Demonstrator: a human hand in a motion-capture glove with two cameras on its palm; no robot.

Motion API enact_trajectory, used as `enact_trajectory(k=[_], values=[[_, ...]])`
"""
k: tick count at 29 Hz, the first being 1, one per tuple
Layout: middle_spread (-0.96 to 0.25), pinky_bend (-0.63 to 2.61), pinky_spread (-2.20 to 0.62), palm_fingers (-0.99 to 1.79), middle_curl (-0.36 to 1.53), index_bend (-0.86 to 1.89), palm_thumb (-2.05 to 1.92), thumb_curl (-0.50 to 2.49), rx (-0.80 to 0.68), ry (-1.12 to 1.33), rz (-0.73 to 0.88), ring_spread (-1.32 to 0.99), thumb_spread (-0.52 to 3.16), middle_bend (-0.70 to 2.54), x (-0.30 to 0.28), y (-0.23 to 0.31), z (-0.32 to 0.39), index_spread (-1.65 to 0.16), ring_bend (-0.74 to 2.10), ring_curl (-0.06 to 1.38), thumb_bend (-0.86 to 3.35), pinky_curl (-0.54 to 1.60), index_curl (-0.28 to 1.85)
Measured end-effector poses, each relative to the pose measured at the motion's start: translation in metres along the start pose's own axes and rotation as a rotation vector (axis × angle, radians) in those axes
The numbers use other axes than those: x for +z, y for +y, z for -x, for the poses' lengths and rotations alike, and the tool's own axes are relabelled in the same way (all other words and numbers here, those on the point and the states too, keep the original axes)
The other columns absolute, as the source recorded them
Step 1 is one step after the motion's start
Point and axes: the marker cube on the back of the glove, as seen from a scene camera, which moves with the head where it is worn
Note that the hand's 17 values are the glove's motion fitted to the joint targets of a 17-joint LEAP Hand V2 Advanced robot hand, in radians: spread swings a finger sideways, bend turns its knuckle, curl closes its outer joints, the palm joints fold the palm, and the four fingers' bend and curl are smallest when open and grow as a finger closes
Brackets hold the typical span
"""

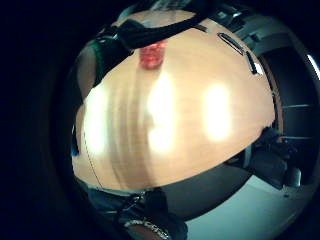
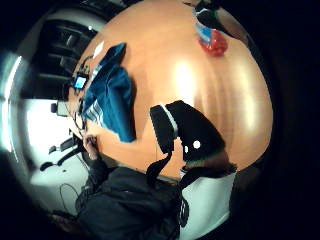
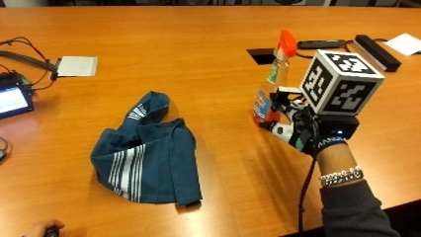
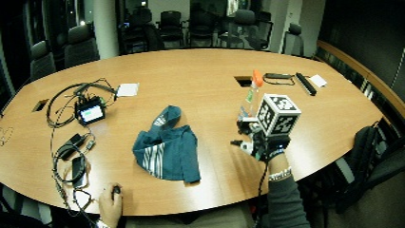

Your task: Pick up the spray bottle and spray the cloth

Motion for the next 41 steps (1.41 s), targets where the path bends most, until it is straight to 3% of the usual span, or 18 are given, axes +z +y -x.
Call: enact_trajectory(k=[10, 22, 33, 41], values=[[-0.06, 0.28, 0.23, 0.68, 0.31, 0.12, 0.51, 0.22, 0.174, -0.101, -0.151, -0.05, 1.2, 0.24, -0.015, -0.055, -0.047, -0.37, 0.41, 0.28, 0.08, 0.28, 0.26], [-0.1, 0.26, 0.19, 0.81, 0.36, 0.15, 0.72, 0.3, 0.232, -0.897, -0.395, -0.07, 1.16, 0.31, -0.021, -0.103, -0.058, -0.34, 0.46, 0.32, 0.12, 0.3, 0.24], [-0.17, 0.16, 0.13, 1.03, 0.39, 0.17, 0.87, 0.38, 0.202, -1.089, -0.449, -0.11, 1.04, 0.32, -0.023, -0.119, -0.035, -0.31, 0.45, 0.34, 0.11, 0.28, 0.31], [-0.2, 0.31, -0.05, 1.29, 0.43, 0.12, 0.82, 0.37, 0.148, -1.117, -0.666, -0.15, 1.13, 0.36, -0.025, -0.115, -0.026, -0.29, 0.57, 0.4, 0.04, 0.34, 0.32]])
